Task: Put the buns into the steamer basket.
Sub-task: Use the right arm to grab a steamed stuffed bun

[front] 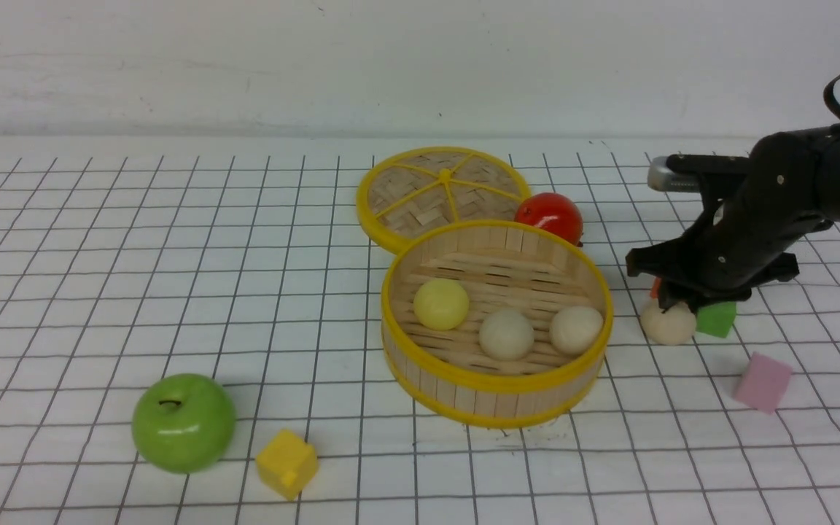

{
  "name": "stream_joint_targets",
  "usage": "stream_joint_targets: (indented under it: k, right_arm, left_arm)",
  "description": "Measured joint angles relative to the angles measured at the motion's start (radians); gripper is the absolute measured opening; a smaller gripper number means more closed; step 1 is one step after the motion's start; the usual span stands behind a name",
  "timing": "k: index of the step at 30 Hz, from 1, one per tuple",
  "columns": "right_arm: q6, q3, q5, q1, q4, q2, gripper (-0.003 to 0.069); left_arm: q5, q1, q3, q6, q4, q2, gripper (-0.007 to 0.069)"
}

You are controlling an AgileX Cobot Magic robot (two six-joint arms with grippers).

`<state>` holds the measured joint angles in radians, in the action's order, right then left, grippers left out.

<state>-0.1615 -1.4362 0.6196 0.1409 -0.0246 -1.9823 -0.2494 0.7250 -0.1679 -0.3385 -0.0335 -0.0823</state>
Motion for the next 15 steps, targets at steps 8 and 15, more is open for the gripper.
stream_joint_targets:
  k: [8, 15]
  right_arm:
    - [0.019, 0.0, -0.004, 0.0, 0.0, -0.013, 0.0199]
    - [0.023, -0.002, -0.016, 0.0, 0.0, -0.038, 0.0169]
  left_arm:
    - [0.0, 0.0, 0.0, 0.0, 0.0, 0.0, 0.0047]
    - [0.0, 0.0, 0.0, 0.0, 0.0, 0.0, 0.005]
